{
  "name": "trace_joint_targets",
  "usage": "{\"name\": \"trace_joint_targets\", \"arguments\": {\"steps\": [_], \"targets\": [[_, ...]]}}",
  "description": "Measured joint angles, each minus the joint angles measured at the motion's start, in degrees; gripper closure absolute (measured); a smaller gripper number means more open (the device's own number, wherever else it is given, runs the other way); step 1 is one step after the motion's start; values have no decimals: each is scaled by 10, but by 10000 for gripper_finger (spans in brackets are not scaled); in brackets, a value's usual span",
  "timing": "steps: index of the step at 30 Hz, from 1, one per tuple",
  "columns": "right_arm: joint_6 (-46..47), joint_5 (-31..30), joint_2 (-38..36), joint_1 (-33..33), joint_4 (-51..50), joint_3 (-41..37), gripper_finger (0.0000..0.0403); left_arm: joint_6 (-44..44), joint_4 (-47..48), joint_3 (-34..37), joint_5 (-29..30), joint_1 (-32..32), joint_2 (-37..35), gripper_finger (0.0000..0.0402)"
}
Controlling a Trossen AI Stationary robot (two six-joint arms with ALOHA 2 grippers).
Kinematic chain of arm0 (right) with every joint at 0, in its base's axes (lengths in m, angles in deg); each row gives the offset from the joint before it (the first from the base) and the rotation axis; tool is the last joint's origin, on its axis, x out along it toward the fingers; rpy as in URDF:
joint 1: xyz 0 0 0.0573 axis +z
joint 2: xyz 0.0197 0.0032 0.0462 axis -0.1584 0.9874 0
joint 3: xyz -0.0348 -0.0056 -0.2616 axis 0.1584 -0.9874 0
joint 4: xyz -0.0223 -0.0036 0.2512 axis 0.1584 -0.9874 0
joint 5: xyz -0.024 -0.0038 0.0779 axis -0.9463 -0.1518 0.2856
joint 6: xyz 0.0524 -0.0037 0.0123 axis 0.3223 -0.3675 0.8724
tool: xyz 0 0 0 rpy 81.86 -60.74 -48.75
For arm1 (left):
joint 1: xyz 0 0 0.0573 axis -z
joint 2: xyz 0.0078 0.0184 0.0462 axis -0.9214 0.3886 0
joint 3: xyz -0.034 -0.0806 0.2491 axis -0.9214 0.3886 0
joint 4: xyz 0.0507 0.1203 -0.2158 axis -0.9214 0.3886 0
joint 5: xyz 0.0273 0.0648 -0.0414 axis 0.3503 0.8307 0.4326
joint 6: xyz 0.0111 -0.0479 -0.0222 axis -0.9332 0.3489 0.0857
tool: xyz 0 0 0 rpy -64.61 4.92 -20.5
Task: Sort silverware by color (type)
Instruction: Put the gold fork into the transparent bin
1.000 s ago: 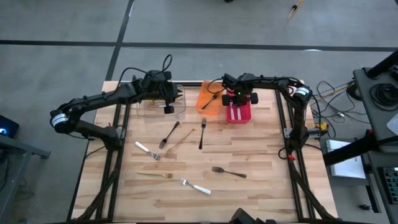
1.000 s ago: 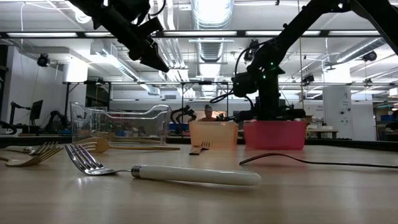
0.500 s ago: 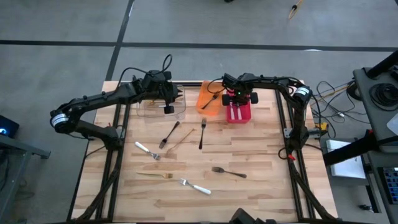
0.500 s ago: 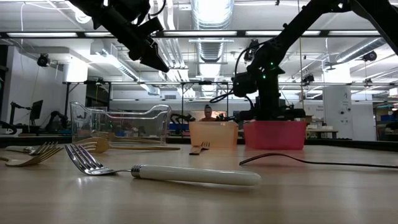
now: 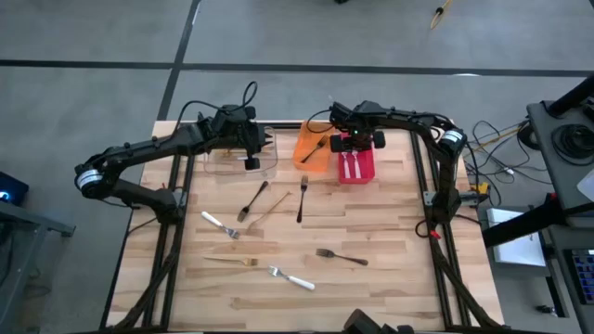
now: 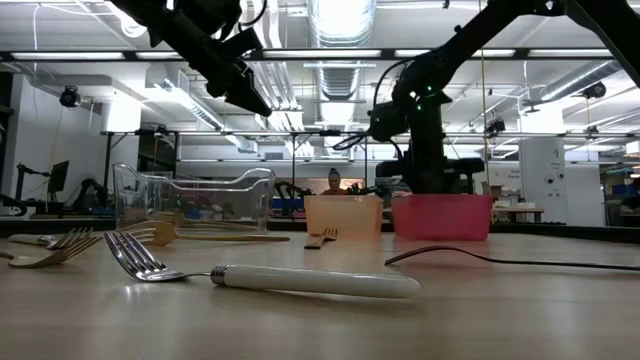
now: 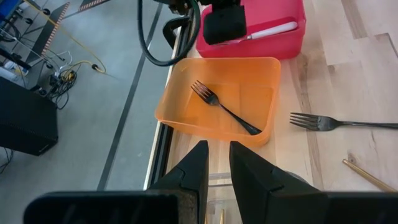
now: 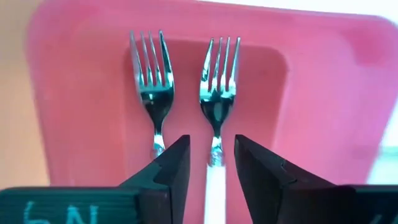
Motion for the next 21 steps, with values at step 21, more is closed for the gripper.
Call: {"name": "trace_joint_targets", "arguments": {"steps": [21], "targets": [[-251,-294,-79,182,-11,46,317,175,90,-3,-1,20,0,354]]}}
